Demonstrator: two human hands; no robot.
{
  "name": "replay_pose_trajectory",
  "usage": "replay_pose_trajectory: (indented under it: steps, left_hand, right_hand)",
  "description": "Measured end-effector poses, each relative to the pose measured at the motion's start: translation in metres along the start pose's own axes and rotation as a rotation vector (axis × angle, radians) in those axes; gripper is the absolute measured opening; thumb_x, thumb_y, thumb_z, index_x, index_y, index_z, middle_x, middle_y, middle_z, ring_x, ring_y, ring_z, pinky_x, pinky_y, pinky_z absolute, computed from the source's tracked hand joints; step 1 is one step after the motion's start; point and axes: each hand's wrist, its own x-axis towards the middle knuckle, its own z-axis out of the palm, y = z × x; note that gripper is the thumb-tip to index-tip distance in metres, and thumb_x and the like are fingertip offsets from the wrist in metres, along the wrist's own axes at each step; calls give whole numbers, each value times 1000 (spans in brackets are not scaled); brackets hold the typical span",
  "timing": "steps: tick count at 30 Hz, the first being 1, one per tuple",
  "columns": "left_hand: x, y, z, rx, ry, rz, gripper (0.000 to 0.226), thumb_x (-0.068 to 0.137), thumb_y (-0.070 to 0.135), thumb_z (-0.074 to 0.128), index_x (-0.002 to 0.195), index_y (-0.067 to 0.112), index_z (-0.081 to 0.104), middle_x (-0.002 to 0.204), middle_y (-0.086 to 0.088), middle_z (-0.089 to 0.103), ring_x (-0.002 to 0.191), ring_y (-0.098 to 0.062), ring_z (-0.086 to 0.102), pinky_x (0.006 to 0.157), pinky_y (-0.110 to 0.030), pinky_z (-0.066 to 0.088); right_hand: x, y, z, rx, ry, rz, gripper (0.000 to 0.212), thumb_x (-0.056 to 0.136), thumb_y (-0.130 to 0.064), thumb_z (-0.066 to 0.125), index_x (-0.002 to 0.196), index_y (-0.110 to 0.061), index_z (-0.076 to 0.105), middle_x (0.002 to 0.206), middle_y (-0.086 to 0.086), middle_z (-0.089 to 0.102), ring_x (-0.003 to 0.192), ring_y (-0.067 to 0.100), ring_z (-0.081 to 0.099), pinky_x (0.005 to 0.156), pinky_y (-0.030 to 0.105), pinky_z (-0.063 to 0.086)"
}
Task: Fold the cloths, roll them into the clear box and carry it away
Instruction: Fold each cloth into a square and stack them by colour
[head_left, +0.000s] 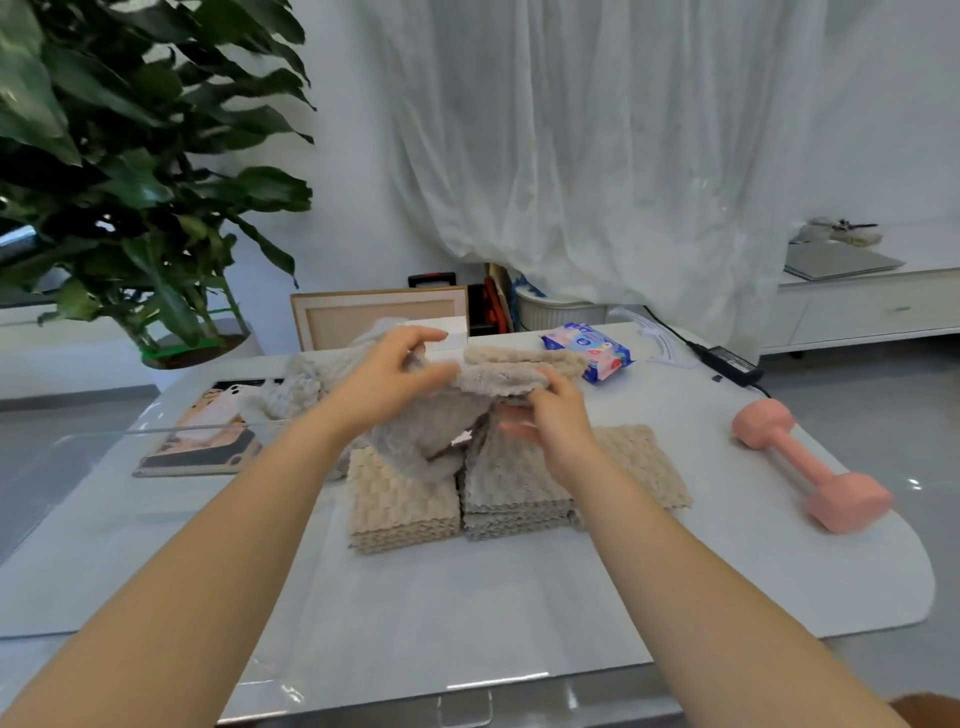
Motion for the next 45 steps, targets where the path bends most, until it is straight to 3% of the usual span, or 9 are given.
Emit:
replay_pose_trajectory:
  steps: [2,5,10,17,20,28,35,40,45]
  left_hand:
    - [3,-7,6,380,-109,11,68,78,34,75,136,26,40,127,8,44,113,-12,47,93,-34,44]
    - [10,-7,3,831,135,54,41,82,4,59,119,19,51,117,-4,56,99,-30,58,72,-42,51]
    - [-20,15,11,702,456,315,34,65,-11,59,91,11,59,87,-6,63,67,-32,58,45,-31,38]
    - [-106,-31,111,445,-297,-18,31,76,31,74,103,23,62,103,2,64,97,-20,59,78,-34,49]
    - [-141,-52,142,319,-573,-172,34,74,38,76,95,15,61,90,0,61,81,-14,55,71,-29,43]
    - [-159,-59,131,123,-651,-395,82,60,56,81,127,25,46,122,7,44,116,-9,44,88,-16,34]
    - [-168,-78,103,-50,-702,-326,20,70,23,82,73,26,62,77,8,57,81,-8,55,83,-28,41]
    - [-158,-93,113,-259,-182,-405,12,81,15,73,73,22,67,74,-5,66,68,-17,59,71,-37,47]
    - [-157,-86,142,94,118,-483,31,94,27,54,70,12,43,72,-7,51,65,-28,50,57,-37,35]
  right_hand:
    - [-5,-14,-8,-54,-25,-114,33,92,4,42,104,-17,64,110,7,65,96,21,65,73,30,58]
    - [-8,-39,-12,-233,-40,-270,35,87,2,50,91,-26,70,122,-8,57,121,18,49,98,35,43]
    - [-43,-66,-35,-360,2,-608,40,81,8,51,93,-26,68,113,-4,60,103,6,56,87,19,44]
    - [-98,58,-119,-1077,-180,-63,27,78,4,49,98,-15,49,87,7,58,79,24,54,70,34,42]
    - [-115,74,-144,-1074,-319,165,17,83,-1,46,90,-16,43,79,7,52,67,20,47,63,34,39]
    - [-114,70,-161,-1193,-322,199,19,85,-7,50,89,-21,61,87,-5,58,75,8,50,64,23,37]
    - [-114,70,-171,-1170,-286,319,14,90,-13,48,85,-14,60,81,-1,62,72,10,55,65,23,41]
    - [-104,81,-169,-1174,-171,167,15,94,-7,44,92,-17,55,68,-2,52,61,12,49,54,23,34]
    - [-96,107,-162,-926,-7,103,14,96,-10,45,88,-19,53,76,7,57,62,21,50,52,27,39]
